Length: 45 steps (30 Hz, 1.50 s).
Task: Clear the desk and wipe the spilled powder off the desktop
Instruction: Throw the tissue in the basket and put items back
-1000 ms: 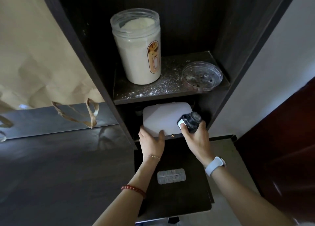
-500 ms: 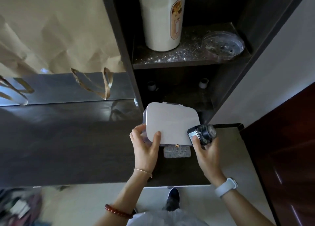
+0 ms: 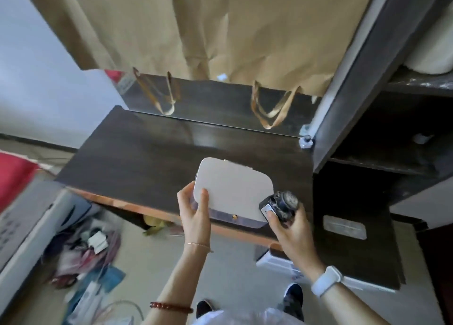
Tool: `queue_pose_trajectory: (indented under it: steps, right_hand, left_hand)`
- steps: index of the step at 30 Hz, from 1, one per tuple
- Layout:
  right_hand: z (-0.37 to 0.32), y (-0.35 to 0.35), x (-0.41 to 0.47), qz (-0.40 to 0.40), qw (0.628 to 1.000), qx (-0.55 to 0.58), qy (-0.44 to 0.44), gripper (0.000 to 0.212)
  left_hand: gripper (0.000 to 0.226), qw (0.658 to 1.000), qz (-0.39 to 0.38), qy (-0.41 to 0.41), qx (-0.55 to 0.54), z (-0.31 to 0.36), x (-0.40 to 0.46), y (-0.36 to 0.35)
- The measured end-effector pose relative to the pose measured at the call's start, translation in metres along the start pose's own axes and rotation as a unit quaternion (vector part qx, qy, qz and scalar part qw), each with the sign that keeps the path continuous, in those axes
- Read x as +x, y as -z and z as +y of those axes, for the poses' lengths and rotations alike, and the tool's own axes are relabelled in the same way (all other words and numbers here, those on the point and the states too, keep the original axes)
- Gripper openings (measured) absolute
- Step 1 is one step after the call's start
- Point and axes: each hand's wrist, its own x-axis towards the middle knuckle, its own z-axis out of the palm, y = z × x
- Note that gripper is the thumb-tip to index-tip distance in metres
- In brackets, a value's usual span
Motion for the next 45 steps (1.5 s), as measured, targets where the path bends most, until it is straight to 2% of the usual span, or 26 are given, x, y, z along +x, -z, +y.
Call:
queue_pose_trajectory:
  steps: [3,5,10,16,20,25,30,37,42,45]
  right_hand:
    - [-0.018,-0.070,-0.009,-0.037,0.999,-0.006,0.003,0.040]
    - [-0.033,-0.114,-0.011,-0.073,0.997,0.000,0.014,0.043]
    - [-0.063,-0.196,0.010,-0.104,0.987,-0.074,0.095,0.034]
    - [-0.083,-0.288,0.078,-0.143,0.965,-0.170,0.140,0.030]
    - [-0.085,-0.371,0.146,-0.177,0.951,-0.209,0.147,0.038]
    - [-0.091,-0.469,0.230,-0.214,0.941,-0.227,0.129,0.050]
    - [-0.096,-0.535,0.284,-0.222,0.931,-0.267,0.115,0.050]
    - [-0.091,-0.573,0.313,-0.199,0.926,-0.310,0.084,0.053]
    - [-0.094,-0.576,0.316,-0.172,0.927,-0.323,0.080,0.054]
    - [-0.101,-0.570,0.306,-0.158,0.936,-0.304,0.082,0.062]
  left_hand:
    - [0.019,0.998,0.052,0.017,0.014,0.003,0.036,0.065]
    - [0.014,0.994,0.107,0.006,0.010,0.007,0.060,0.108]
    - [0.019,0.980,0.198,0.002,0.029,0.014,0.116,0.194]
    - [0.024,0.962,0.271,-0.007,0.040,0.023,0.185,0.251]
    - [0.024,0.952,0.301,0.028,0.049,0.022,0.243,0.275]
    - [0.013,0.949,0.306,0.052,0.051,0.020,0.317,0.291]
    - [0.017,0.944,0.316,0.073,0.057,0.020,0.364,0.300]
    - [0.013,0.949,0.299,0.083,0.063,0.014,0.394,0.311]
    - [0.012,0.957,0.265,0.098,0.070,0.005,0.402,0.315]
    - [0.013,0.960,0.246,0.110,0.074,0.006,0.406,0.314]
